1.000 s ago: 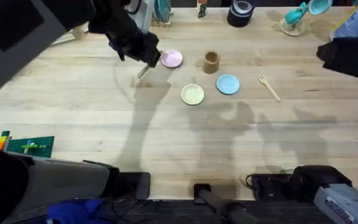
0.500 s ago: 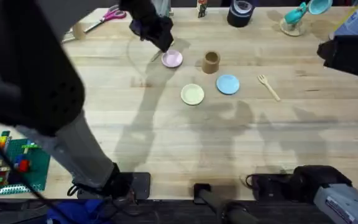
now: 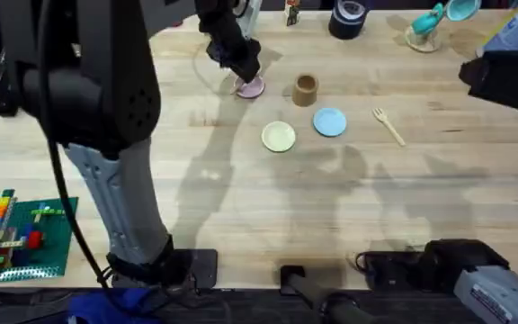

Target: Pick up a utensil and set it on the pink plate, then put the other utensil in the container.

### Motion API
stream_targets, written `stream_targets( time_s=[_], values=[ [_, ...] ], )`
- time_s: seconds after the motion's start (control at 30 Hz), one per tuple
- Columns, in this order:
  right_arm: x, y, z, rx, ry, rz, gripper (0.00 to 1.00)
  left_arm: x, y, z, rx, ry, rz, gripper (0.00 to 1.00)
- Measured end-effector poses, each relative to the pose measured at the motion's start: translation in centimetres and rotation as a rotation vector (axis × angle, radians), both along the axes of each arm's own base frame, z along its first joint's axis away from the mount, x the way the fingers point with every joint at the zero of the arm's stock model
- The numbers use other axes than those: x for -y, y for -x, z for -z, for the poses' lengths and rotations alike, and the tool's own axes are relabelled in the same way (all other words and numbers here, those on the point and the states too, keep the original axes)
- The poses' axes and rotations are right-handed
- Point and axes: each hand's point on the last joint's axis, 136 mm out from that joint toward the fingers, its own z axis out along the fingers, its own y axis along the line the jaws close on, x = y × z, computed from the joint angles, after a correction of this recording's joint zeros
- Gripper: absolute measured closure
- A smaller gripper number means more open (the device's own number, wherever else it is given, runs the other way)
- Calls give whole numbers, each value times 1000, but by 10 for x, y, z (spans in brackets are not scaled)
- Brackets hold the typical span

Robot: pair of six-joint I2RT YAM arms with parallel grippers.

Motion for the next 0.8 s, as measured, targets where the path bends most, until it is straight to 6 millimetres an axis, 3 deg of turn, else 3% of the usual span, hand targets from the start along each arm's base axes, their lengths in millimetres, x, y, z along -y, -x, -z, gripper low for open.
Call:
stream_targets(
  time_s=[0.23,0.37,0.67,0.73,0.8],
  values=[
    [0,0,0,1,0,0,3,1,-2,3,2,1,0,960],
    [0,0,0,1,0,0,3,1,-2,3,2,0,0,833],
    [0,0,0,1,0,0,4,1,3,4,-19,1,6,374],
    [0,0,0,1,0,0,3,3,4,4,-24,15,17,89],
    [0,0,0,1,0,0,3,4,7,4,-33,23,21,12]
  ],
)
